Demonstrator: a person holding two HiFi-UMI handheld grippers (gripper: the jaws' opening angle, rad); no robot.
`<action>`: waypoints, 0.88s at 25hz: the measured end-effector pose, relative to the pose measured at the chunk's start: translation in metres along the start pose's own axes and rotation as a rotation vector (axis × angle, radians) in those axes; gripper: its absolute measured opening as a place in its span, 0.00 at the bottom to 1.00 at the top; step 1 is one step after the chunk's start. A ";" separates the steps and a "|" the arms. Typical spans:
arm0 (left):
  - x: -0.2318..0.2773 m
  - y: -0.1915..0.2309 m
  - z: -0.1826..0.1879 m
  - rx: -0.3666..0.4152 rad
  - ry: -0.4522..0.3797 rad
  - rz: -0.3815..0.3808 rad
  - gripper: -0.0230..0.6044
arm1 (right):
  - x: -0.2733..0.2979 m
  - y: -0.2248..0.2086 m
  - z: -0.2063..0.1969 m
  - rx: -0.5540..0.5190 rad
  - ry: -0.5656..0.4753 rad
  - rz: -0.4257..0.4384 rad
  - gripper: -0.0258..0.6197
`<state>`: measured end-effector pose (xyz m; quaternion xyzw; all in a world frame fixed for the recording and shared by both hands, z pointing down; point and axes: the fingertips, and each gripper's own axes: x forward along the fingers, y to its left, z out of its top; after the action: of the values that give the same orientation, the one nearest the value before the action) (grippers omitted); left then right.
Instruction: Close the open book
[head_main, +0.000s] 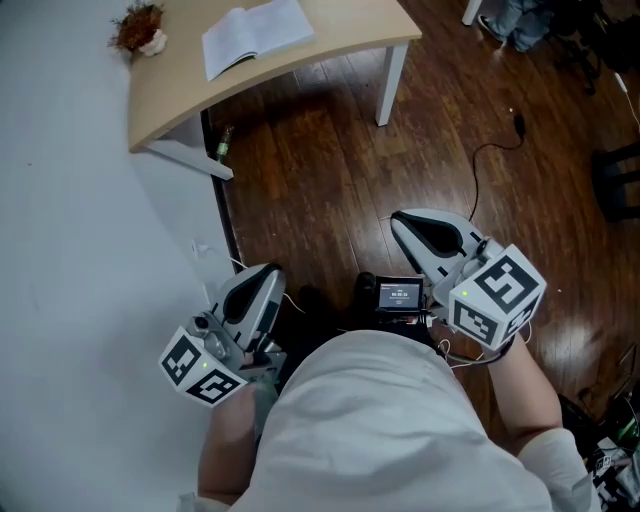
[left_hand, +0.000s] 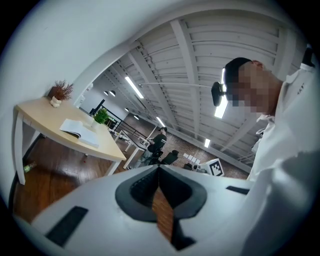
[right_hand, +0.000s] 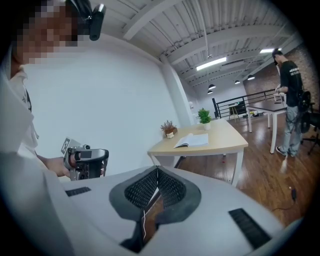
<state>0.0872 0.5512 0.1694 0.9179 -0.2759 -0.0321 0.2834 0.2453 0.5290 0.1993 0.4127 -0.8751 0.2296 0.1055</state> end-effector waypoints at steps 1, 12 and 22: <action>0.003 -0.001 0.000 0.000 -0.003 0.004 0.03 | 0.000 -0.003 0.000 -0.001 0.001 0.004 0.04; 0.025 0.003 0.005 0.004 -0.015 0.047 0.03 | 0.008 -0.028 0.002 0.003 0.010 0.038 0.04; 0.032 0.043 0.029 0.000 -0.022 0.044 0.03 | 0.055 -0.029 0.018 -0.016 0.036 0.056 0.04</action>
<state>0.0873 0.4904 0.1711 0.9112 -0.2991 -0.0361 0.2810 0.2327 0.4670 0.2136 0.3830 -0.8861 0.2328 0.1179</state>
